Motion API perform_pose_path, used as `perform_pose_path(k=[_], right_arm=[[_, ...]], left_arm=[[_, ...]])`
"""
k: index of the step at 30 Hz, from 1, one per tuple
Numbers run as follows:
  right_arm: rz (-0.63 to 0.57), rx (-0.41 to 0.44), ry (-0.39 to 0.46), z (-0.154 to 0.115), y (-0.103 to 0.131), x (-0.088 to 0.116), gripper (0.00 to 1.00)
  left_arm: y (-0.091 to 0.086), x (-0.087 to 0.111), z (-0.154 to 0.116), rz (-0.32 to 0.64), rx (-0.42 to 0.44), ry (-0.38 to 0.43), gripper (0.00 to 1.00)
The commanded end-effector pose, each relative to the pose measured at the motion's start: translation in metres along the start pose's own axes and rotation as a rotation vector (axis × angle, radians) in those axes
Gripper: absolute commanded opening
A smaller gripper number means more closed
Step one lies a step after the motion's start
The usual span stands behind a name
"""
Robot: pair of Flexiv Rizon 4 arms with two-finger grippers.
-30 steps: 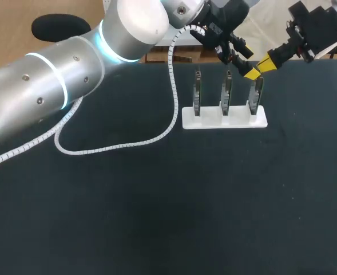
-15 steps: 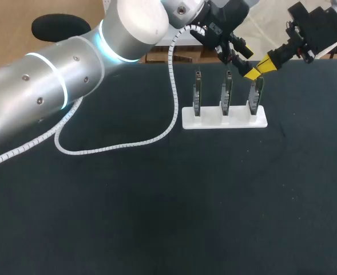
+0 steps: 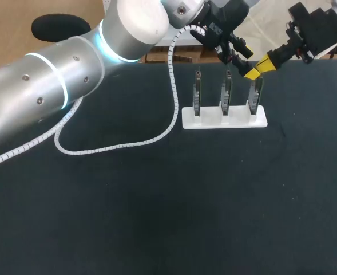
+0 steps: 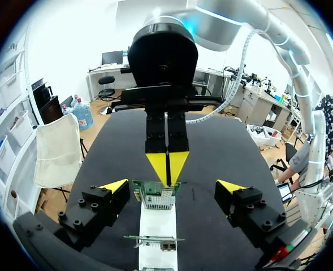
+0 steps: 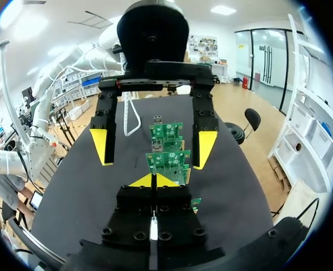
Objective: Pick up the optical module with the left hand, and insert it into the network port with the right hand.
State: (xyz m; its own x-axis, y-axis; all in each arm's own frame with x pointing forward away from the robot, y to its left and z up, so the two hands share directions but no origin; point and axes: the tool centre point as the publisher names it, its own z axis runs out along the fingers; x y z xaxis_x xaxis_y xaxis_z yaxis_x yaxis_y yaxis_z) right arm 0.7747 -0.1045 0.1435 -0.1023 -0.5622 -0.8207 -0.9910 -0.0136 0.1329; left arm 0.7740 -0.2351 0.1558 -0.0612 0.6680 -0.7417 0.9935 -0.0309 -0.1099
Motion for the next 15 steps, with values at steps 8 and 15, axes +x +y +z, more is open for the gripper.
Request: perform_pose_path(k=[8, 15], right_arm=[[-0.012, 0.036, -0.049, -0.022, 0.0, -0.008, 0.0], [0.004, 0.065, -0.047, -0.031, 0.004, -0.001, 0.0]], left_arm=[[-0.001, 0.0, 0.0, -0.001, -0.002, 0.003, 1.0], [-0.001, -0.002, 0.0, 0.014, -0.007, 0.004, 1.0]])
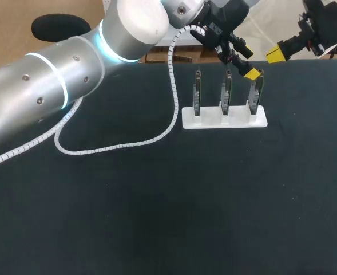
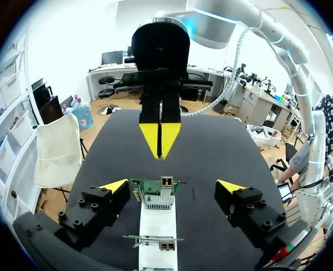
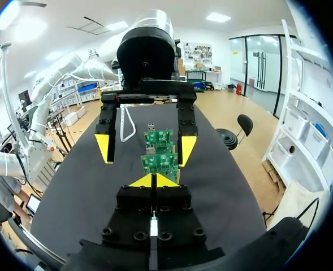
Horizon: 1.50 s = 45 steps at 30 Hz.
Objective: Pick up the optical module with the left hand, and insert it into the network port with the right hand.
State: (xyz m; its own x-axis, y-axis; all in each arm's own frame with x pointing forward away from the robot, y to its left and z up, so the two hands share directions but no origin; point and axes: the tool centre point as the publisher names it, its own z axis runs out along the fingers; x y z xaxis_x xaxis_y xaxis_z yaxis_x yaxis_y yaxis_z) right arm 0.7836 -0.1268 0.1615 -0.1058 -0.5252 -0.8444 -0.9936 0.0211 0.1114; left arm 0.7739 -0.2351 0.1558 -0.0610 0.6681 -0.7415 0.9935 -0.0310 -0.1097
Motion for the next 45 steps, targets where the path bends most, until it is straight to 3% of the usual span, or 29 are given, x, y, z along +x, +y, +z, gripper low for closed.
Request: perform_pose_path(k=[1, 10, 18, 26, 28, 29, 45], right_arm=[[0.005, 0.03, -0.007, -0.004, 0.011, 0.002, 0.0], [0.007, 0.071, -0.061, -0.019, 0.012, -0.008, 0.0], [0.0, 0.105, -0.105, -0.032, 0.008, -0.02, 0.0], [-0.009, 0.108, -0.107, -0.031, 0.005, -0.025, 0.0], [-0.009, 0.108, -0.107, -0.031, 0.005, -0.025, 0.39], [-0.009, 0.108, -0.107, -0.031, 0.005, -0.025, 1.0], [-0.009, 0.108, -0.107, -0.031, 0.005, -0.025, 1.0]], left_arm=[[0.0, -0.004, -0.001, 0.026, -0.01, 0.003, 1.0], [0.012, -0.022, -0.019, 0.079, -0.059, 0.0, 1.0], [0.018, -0.037, -0.056, 0.12, -0.168, -0.014, 1.0], [0.021, -0.048, -0.078, 0.181, -0.227, -0.031, 1.0], [0.021, -0.05, -0.078, 0.193, -0.231, -0.04, 1.0], [0.021, -0.05, -0.078, 0.193, -0.231, -0.04, 1.0], [0.021, -0.05, -0.078, 0.193, -0.231, -0.04, 1.0]])
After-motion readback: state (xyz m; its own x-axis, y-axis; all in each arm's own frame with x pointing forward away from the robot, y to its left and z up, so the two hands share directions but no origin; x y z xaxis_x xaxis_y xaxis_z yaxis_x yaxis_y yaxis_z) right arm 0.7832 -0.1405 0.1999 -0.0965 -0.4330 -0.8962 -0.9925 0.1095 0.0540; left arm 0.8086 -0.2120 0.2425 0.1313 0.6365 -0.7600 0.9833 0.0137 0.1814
